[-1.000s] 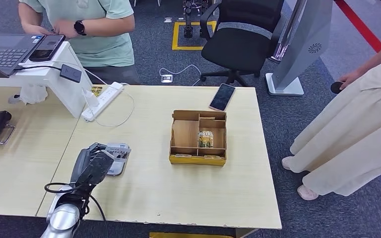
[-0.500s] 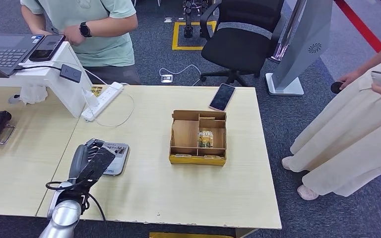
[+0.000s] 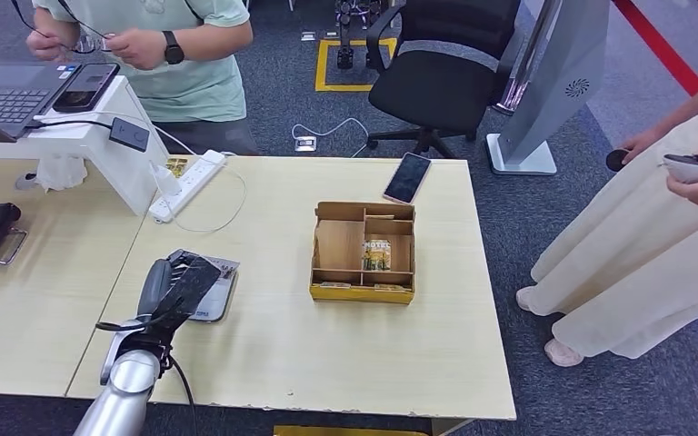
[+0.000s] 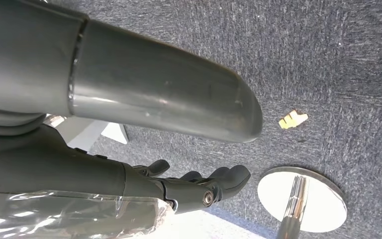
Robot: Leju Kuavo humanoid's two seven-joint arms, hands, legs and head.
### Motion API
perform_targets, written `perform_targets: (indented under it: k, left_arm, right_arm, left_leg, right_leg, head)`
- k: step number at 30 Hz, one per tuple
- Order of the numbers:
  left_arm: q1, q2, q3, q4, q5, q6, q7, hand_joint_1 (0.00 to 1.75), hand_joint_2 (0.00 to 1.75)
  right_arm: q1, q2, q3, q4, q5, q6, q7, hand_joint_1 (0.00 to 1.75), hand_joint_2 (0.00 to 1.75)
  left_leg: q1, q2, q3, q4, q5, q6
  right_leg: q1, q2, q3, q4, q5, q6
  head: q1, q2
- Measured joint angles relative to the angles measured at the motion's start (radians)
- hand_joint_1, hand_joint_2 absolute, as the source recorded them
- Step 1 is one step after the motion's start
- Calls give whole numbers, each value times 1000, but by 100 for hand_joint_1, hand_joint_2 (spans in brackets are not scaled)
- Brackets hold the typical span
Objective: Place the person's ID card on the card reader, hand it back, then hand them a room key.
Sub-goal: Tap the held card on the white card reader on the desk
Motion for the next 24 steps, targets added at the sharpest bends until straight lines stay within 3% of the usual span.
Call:
perform_targets:
  k: [11,24]
  left_arm:
    - [-19,-12,-3,117,31,-38,10,175,175]
    - [-18,-10,-3,157,18,-36,37,175,175]
  right_arm:
    - [-1,0,3,0,14,0,4,0,0]
    - [-1,0,9,0,15,0,8,0,0]
  left_leg:
    - [0,0,0,0,0,0]
    - [0,0,0,0,0,0]
  right_leg:
    - [0,0,0,0,0,0]
    - [0,0,0,0,0,0]
  head:
    - [0,0]
    - [0,0]
